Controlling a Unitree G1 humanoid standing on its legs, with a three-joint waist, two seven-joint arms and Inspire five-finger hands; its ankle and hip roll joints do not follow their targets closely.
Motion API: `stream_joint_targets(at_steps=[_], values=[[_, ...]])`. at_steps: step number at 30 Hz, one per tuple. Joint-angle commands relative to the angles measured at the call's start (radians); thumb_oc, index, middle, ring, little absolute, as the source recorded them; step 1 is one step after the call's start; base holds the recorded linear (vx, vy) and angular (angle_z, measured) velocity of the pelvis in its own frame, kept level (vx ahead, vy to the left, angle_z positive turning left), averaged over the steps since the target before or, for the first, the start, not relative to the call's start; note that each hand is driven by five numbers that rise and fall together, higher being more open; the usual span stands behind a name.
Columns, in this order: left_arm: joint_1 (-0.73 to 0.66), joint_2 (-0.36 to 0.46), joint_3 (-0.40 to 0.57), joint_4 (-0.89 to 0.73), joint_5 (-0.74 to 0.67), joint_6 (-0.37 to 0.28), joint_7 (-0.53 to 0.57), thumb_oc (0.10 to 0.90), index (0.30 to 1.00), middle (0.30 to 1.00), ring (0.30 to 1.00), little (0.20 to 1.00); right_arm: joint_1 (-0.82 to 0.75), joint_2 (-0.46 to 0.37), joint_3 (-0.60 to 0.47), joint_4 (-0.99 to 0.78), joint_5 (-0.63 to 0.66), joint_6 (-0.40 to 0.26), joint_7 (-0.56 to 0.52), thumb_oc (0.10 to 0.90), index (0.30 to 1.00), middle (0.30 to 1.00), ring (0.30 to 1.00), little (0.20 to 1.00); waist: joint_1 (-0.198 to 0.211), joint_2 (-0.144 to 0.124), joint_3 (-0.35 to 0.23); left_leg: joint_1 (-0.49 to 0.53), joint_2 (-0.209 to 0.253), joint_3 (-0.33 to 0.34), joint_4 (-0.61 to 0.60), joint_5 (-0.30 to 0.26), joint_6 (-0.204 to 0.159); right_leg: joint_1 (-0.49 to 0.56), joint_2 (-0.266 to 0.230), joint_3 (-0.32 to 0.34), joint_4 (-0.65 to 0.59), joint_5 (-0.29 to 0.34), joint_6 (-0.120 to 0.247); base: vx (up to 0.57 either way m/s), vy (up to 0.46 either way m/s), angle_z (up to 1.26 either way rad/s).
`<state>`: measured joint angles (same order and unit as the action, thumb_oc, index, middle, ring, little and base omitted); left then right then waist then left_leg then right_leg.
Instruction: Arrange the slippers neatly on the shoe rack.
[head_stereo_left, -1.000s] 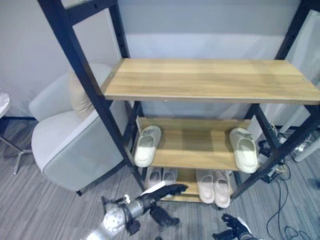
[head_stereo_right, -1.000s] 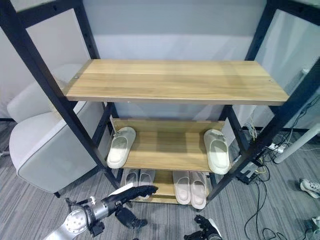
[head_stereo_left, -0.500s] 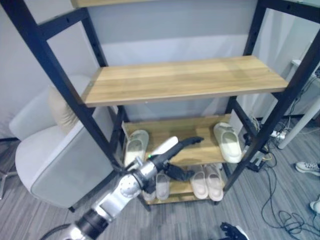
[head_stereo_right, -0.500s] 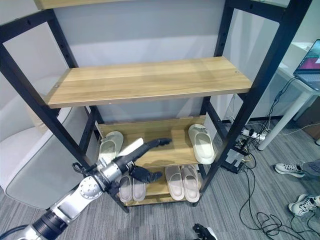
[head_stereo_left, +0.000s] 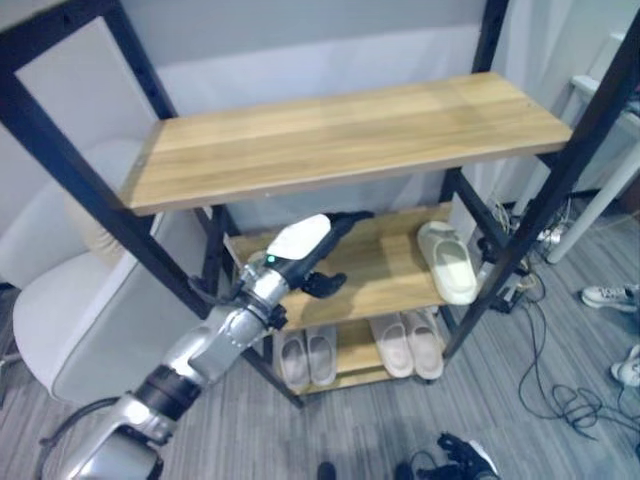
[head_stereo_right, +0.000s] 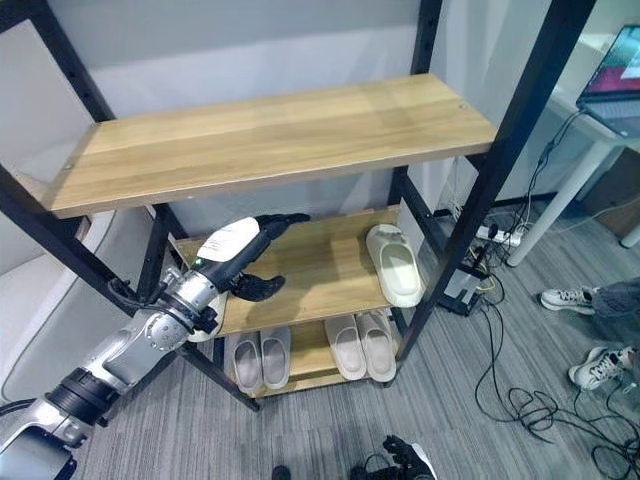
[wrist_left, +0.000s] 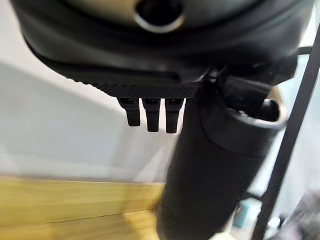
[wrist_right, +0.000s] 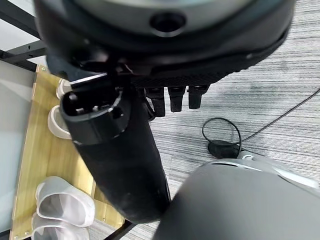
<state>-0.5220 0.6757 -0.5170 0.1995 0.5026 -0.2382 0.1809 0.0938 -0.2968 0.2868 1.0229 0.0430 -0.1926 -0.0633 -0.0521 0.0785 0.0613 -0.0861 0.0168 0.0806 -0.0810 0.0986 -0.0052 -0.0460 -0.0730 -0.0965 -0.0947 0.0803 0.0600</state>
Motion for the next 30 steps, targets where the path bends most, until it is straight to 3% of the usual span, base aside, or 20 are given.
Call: stream_joint_targets(at_steps=[1, 14, 23, 30], values=[[-0.277, 0.06, 0.043, 0.076, 0.108, 0.004, 0.172, 0.8, 0.9, 0.9, 0.9, 0.9, -0.039, -0.057, 0.032, -0.066, 0.007, -0.06, -0.018, 0.8, 0.9, 0.9, 0.9, 0.9, -0.001, -0.01, 0.023, -0.007, -0.003, -0.01, -0.006, -0.077, -0.051, 0.007, -0.028, -0.049, 0.007, -0.078, 0.085, -0.04, 0.037, -0.09], [-0.336, 0.208, 0.035, 0.187, 0.215, 0.083, 0.235, 0.8, 0.9, 0.9, 0.9, 0.9, -0.043, -0.078, 0.037, -0.096, 0.011, -0.085, -0.031, 0.8, 0.9, 0.9, 0.9, 0.9, 0.007, -0.018, 0.05, -0.068, -0.004, 0.009, -0.006, -0.065, -0.042, -0.066, -0.032, -0.026, 0.011, -0.053, 0.089, -0.03, 0.02, -0.08], [-0.354, 0.234, -0.011, 0.232, 0.287, 0.126, 0.209, 0.8, 0.9, 0.9, 0.9, 0.9, -0.052, -0.077, 0.042, -0.111, 0.01, -0.088, -0.035, 0.8, 0.9, 0.9, 0.9, 0.9, 0.014, -0.019, 0.052, -0.066, -0.011, 0.004, -0.006, -0.069, -0.038, -0.063, -0.038, -0.036, 0.014, -0.053, 0.095, 0.0, 0.0, 0.0], [-0.371, 0.207, -0.022, 0.256, 0.319, 0.169, 0.163, 0.8, 0.9, 0.9, 0.9, 0.9, -0.057, -0.077, 0.037, -0.137, 0.013, -0.08, -0.033, 0.8, 0.9, 0.9, 0.9, 0.9, 0.019, -0.022, 0.053, -0.059, -0.015, -0.005, -0.006, -0.073, -0.034, -0.054, -0.04, -0.045, 0.014, -0.055, 0.096, 0.0, 0.0, 0.0]])
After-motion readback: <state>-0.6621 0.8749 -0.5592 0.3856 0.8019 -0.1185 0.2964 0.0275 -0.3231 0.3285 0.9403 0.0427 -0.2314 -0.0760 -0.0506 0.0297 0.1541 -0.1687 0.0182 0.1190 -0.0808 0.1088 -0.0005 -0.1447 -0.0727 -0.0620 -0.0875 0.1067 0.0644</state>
